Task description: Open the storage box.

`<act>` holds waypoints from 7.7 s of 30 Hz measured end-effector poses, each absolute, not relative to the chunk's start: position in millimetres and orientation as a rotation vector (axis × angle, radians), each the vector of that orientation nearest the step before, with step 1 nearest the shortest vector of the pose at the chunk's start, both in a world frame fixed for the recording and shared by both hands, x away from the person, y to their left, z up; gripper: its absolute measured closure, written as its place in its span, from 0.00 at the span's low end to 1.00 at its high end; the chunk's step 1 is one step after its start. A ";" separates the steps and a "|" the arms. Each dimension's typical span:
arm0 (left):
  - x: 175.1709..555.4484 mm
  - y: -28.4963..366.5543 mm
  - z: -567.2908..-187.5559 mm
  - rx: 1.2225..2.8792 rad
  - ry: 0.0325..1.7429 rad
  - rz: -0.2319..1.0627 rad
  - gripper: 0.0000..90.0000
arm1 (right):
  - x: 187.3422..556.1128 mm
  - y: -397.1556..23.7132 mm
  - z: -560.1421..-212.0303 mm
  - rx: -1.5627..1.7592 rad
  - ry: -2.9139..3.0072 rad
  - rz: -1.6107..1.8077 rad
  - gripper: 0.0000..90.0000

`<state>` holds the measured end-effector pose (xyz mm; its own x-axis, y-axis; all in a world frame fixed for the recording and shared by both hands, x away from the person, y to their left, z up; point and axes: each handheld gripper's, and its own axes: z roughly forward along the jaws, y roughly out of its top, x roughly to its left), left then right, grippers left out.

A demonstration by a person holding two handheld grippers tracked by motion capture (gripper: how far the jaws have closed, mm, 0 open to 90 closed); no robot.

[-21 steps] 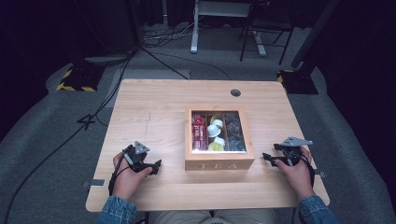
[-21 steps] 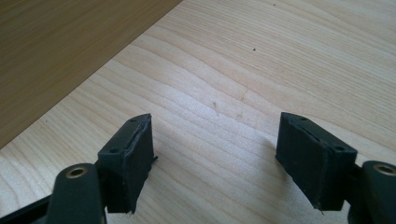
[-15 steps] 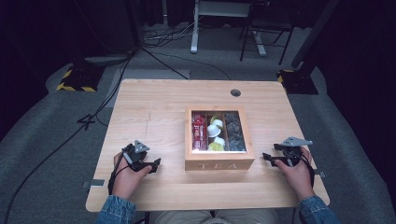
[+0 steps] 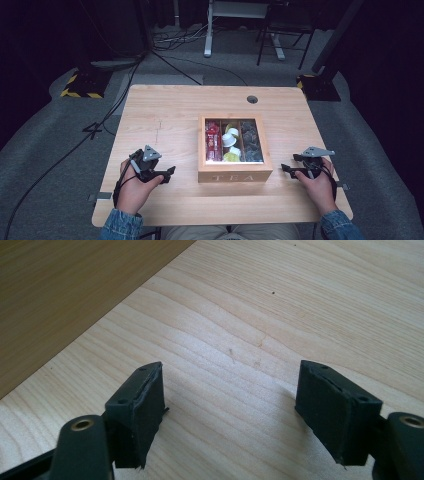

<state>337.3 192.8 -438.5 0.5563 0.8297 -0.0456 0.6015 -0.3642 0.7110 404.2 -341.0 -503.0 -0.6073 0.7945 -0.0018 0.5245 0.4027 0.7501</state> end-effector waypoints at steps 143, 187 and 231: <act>309.6 179.1 -458.6 2.009 1.023 0.549 0.57 | 381.2 -273.8 -376.5 0.521 2.348 1.261 0.40; 338.7 221.6 -494.1 2.057 1.222 0.517 0.33 | 486.4 -246.2 -294.0 0.545 2.284 1.432 0.54; 341.2 217.4 -501.2 2.102 1.210 0.522 0.34 | 591.5 -239.0 -304.8 0.849 2.200 1.485 0.48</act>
<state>341.2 217.4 -501.2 0.4951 0.8686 0.0198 0.6103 -0.3639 0.7036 591.5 -239.0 -304.8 -0.7579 0.6511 0.0402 0.2806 0.2697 0.9211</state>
